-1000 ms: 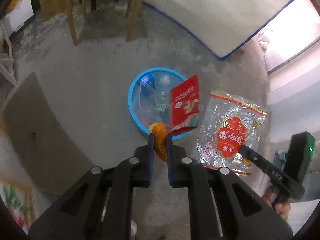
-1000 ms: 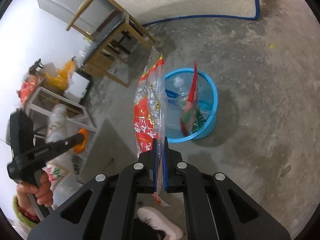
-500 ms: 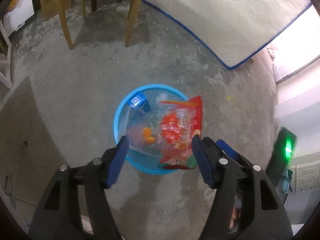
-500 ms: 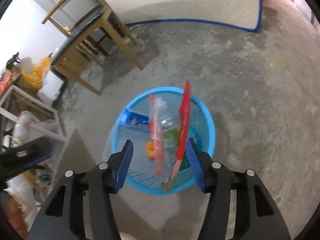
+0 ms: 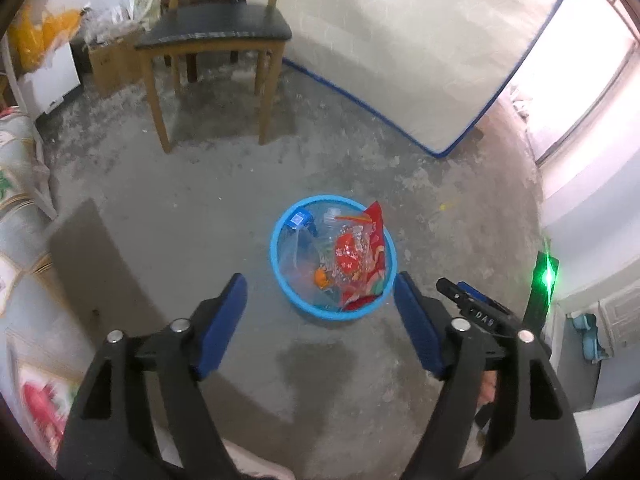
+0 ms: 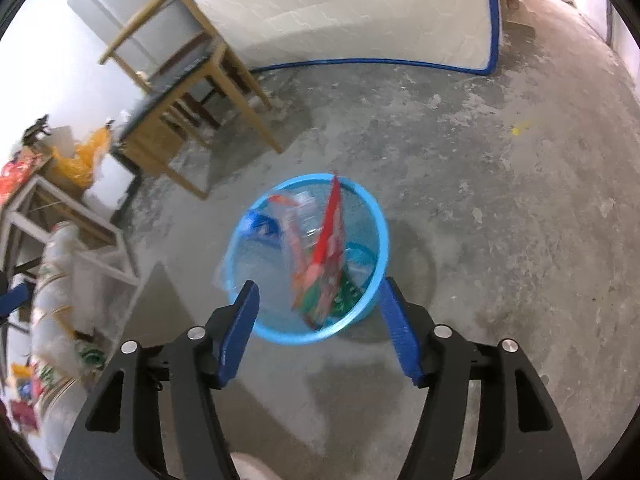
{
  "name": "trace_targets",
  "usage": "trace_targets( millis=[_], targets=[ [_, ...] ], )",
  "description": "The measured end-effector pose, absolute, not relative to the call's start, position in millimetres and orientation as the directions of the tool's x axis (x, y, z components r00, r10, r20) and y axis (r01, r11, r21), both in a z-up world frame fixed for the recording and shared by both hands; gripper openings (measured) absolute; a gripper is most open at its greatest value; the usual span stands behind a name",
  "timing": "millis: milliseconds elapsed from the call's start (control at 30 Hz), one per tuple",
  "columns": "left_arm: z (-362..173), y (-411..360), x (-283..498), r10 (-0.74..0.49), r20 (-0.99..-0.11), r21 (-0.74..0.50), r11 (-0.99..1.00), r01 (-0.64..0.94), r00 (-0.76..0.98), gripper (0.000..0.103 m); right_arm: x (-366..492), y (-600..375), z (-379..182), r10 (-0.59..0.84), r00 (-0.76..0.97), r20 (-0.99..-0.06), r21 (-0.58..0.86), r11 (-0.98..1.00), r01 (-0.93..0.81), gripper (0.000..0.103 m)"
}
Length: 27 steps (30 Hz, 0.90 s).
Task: Collect trash
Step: 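Move both open tools back toward the table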
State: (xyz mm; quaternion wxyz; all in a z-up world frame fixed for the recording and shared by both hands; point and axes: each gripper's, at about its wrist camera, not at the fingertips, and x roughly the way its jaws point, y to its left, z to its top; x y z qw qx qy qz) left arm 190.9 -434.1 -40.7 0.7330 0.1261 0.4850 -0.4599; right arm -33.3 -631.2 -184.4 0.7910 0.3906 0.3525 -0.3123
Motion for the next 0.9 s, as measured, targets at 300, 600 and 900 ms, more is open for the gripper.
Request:
trace_targets(
  millis=[300, 600, 900],
  targets=[
    [7, -255, 161, -0.618, -0.746, -0.278, 0.627, 0.727, 0.247, 0.083, -22, -550, -107, -0.057, 0.683, -0.729, 0.48, 0.668, 0.569, 0.07],
    [23, -65, 149, -0.493, -0.642, -0.134, 0.826, 0.547, 0.588, 0.083, 69, -433, -20, 0.169, 0.761, -0.626, 0.489, 0.845, 0.215, 0.076],
    [19, 38, 182, -0.31, -0.54, -0.057, 0.941, 0.334, 0.782, 0.085, 187, -279, -1, 0.515, 0.619, -0.593, 0.584, 0.804, -0.11, 0.076]
  ],
)
